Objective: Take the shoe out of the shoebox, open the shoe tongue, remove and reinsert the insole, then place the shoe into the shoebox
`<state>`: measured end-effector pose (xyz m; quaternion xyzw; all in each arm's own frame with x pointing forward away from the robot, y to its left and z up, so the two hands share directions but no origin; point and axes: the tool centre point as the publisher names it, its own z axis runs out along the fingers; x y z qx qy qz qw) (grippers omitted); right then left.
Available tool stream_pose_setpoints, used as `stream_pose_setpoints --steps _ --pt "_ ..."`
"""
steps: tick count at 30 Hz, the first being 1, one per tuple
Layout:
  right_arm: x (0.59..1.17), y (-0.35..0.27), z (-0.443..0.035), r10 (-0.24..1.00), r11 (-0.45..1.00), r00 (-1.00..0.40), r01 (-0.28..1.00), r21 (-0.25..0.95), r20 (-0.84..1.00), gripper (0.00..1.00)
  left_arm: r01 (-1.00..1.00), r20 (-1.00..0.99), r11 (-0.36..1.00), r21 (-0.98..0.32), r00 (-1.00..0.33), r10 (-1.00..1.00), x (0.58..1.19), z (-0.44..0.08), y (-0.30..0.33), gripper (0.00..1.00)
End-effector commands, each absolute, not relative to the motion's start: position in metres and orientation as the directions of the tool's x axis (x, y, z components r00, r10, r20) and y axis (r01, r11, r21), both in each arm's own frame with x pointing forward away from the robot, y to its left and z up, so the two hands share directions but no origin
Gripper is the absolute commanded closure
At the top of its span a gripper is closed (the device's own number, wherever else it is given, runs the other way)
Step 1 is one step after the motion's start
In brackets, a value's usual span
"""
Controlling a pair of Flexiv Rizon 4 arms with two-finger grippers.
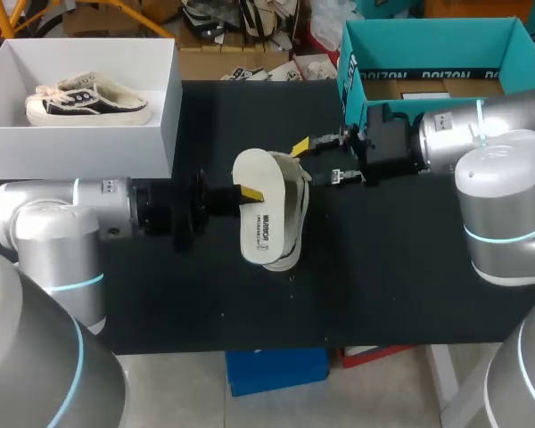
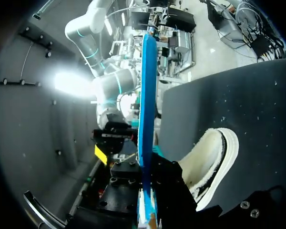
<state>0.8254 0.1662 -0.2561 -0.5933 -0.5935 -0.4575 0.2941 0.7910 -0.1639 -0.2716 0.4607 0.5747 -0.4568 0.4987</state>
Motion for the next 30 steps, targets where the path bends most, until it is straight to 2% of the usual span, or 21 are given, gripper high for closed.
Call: stream_pose_setpoints --steps 1,8,30 --pt "0.801 0.154 -0.247 0.477 -0.181 -0.104 0.960 0.213 0.873 0.00 0.985 -0.979 0.144 -0.098 -0.121 0.164 0.770 -0.262 -0.141 1.00" --pt "0.776 0.141 -0.241 0.513 -0.237 -0.065 0.948 0.214 0.856 0.00 0.982 -0.957 0.104 -0.155 -0.176 0.229 0.750 -0.266 -0.130 1.00" --pt "0.716 0.110 -0.218 0.585 -0.322 0.015 0.922 0.215 0.811 0.00 0.978 -0.926 -0.008 -0.211 -0.197 0.322 0.719 -0.273 -0.133 1.00"
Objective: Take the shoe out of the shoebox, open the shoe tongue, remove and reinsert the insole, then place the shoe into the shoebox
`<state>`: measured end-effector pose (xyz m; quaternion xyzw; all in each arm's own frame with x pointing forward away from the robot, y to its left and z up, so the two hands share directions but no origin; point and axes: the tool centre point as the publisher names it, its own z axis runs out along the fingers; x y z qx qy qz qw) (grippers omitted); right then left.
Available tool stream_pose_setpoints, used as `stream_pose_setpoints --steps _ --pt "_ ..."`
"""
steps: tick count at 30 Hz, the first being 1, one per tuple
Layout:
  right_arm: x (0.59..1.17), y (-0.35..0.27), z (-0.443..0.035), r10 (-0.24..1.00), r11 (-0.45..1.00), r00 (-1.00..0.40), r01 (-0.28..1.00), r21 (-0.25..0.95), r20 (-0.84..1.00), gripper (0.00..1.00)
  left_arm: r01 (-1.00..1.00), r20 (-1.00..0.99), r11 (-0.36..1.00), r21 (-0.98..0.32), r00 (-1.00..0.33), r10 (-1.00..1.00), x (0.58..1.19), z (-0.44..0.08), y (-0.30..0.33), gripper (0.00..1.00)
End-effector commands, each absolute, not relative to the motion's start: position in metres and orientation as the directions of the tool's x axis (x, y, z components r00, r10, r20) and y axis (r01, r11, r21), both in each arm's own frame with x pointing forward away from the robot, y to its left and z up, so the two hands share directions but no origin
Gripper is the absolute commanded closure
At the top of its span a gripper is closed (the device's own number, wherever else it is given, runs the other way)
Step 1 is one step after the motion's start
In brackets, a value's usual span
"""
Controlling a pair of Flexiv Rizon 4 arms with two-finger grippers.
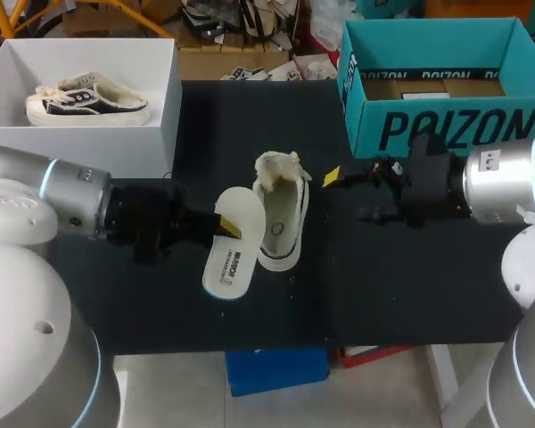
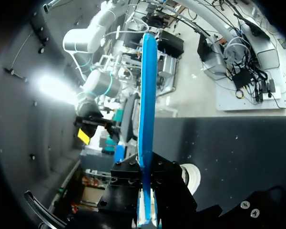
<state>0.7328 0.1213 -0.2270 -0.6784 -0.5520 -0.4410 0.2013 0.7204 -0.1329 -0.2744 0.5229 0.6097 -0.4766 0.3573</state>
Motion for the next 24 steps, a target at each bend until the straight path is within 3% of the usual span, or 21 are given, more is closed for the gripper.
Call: stream_pose_setpoints --steps 1,24 --pt "0.714 0.108 -0.217 0.587 -0.326 0.018 0.920 0.216 0.810 0.00 0.977 -0.925 -0.012 -0.212 -0.197 0.326 0.718 -0.274 -0.134 1.00" --pt "0.707 0.104 -0.215 0.598 -0.340 0.031 0.915 0.218 0.801 0.00 0.919 -0.765 -0.206 -0.337 -0.139 0.629 0.719 -0.302 -0.153 1.00"
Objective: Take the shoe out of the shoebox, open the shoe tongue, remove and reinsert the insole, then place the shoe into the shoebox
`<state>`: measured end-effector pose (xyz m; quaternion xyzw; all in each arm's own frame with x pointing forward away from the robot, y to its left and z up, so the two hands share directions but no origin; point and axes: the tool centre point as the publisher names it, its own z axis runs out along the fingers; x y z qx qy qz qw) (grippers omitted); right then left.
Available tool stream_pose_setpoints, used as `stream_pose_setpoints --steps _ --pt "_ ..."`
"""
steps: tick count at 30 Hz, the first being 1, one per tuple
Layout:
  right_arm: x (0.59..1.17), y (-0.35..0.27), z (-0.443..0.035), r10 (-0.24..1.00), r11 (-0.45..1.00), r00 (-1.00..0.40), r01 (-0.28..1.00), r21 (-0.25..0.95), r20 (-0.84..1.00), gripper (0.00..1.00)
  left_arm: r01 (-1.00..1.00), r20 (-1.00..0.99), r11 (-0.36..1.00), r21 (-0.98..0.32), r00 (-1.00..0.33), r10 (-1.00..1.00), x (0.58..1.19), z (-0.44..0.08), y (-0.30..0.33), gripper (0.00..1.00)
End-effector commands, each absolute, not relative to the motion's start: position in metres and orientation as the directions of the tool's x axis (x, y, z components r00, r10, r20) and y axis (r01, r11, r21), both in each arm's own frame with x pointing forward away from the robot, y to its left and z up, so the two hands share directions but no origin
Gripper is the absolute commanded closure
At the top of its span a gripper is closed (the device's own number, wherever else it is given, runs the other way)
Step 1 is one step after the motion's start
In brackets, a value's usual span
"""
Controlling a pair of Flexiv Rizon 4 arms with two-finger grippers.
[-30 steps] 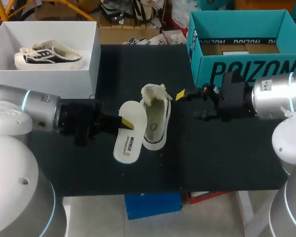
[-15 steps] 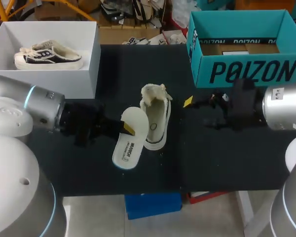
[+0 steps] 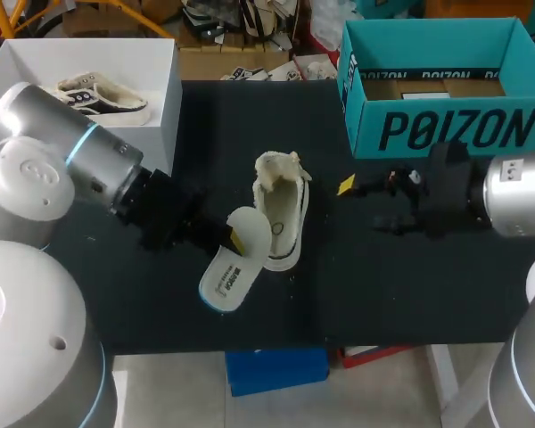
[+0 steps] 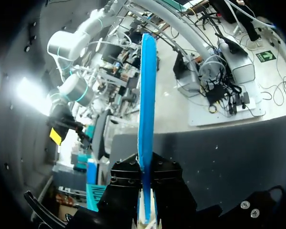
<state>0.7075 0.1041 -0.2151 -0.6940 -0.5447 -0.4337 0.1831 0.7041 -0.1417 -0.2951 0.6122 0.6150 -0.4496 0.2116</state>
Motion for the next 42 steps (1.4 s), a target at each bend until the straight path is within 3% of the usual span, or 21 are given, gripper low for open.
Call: stream_pose_setpoints --steps 1,15,42 --pt "0.707 0.104 -0.215 0.598 -0.340 0.031 0.915 0.218 0.801 0.00 0.918 -0.765 -0.207 -0.338 -0.140 0.629 0.721 -0.303 -0.155 1.00" --pt "0.707 0.104 -0.215 0.598 -0.340 0.031 0.915 0.218 0.801 0.00 0.905 -0.766 -0.091 -0.416 -0.295 0.570 0.741 -0.324 -0.183 1.00" --pt "0.707 0.104 -0.215 0.598 -0.340 0.031 0.915 0.218 0.801 0.00 0.900 -0.748 -0.091 -0.426 -0.294 0.594 0.779 -0.352 -0.194 1.00"
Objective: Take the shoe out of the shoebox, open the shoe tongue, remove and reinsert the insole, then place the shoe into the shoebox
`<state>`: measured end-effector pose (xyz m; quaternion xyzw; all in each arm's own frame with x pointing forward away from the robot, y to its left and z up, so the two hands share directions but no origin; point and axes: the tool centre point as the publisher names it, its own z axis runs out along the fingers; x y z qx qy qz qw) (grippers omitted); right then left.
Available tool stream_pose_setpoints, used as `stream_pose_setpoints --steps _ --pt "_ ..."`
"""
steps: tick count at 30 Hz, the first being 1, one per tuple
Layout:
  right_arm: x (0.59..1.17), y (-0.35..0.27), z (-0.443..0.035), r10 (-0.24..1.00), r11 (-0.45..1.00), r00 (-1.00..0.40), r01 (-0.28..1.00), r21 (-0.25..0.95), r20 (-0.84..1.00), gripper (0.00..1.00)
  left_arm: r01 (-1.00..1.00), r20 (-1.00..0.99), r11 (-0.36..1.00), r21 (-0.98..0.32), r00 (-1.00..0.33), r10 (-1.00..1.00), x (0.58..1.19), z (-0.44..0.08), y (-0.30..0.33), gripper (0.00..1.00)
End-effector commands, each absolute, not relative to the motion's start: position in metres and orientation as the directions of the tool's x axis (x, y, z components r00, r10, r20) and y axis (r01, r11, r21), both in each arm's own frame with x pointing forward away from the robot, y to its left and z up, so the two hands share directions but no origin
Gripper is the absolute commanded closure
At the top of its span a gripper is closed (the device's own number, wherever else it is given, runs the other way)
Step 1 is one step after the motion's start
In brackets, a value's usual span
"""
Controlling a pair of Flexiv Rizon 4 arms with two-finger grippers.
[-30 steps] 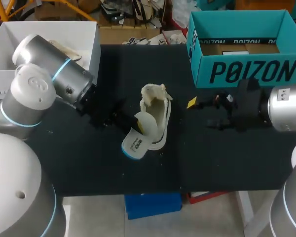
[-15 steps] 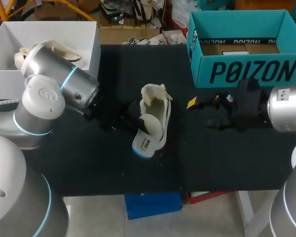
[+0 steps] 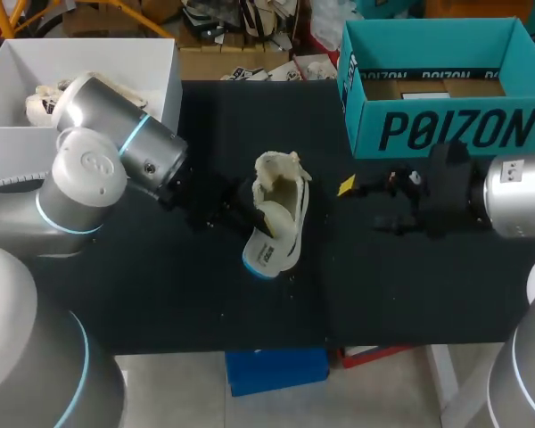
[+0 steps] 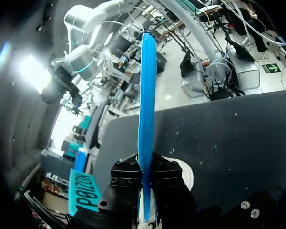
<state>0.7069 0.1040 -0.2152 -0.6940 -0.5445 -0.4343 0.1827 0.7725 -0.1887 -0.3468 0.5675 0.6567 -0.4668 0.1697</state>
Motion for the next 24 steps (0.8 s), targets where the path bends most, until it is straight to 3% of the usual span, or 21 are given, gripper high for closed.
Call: stream_pose_setpoints --steps 1,24 --pt "0.707 0.104 -0.215 0.598 -0.340 0.031 0.915 0.218 0.801 0.00 0.900 -0.747 -0.091 -0.426 -0.294 0.596 0.780 -0.353 -0.195 1.00" --pt "0.707 0.104 -0.215 0.598 -0.340 0.031 0.915 0.218 0.801 0.00 0.928 -0.740 -0.036 -0.371 -0.272 0.615 0.814 -0.372 -0.208 1.00"
